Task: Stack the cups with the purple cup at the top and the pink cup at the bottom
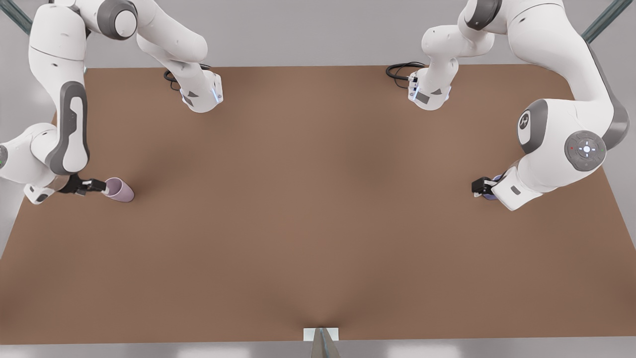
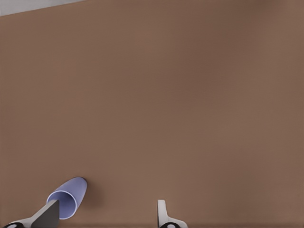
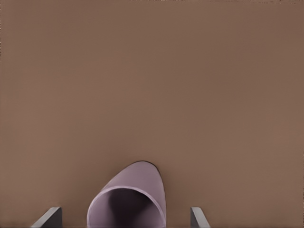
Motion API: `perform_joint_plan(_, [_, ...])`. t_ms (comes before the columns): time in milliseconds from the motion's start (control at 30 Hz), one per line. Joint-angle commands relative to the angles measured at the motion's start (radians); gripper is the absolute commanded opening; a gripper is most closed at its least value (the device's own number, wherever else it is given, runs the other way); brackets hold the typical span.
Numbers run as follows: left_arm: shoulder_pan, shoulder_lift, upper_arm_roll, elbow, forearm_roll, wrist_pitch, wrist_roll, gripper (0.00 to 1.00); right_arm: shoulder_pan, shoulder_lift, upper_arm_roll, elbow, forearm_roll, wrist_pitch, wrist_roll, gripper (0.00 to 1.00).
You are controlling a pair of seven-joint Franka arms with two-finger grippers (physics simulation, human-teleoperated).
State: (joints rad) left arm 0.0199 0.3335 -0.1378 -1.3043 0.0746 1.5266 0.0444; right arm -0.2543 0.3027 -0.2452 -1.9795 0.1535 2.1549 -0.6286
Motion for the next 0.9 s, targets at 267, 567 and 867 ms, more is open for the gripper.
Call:
perform_joint_plan(267, [0.0, 0.012, 0.0, 0.002, 0.001, 0.003, 0.0, 1.0, -0.037, 0.01, 0.0, -0.102, -0.002, 0.183, -0.276, 1.0])
perform_joint_plan(567, [0.0, 0.015, 0.0, 0.0, 0.001, -0.002, -0.008, 1.0, -0.06, 0.096, 0.004, -0.13, 0.005, 0.267, -0.296, 0.7])
perform_joint_plan(867, [0.0, 0.018, 0.0, -0.001, 0.001, 0.0, -0.009, 1.0, -0.062, 0.11, 0.027, -0.13, 0.011, 0.258, -0.276, 0.21])
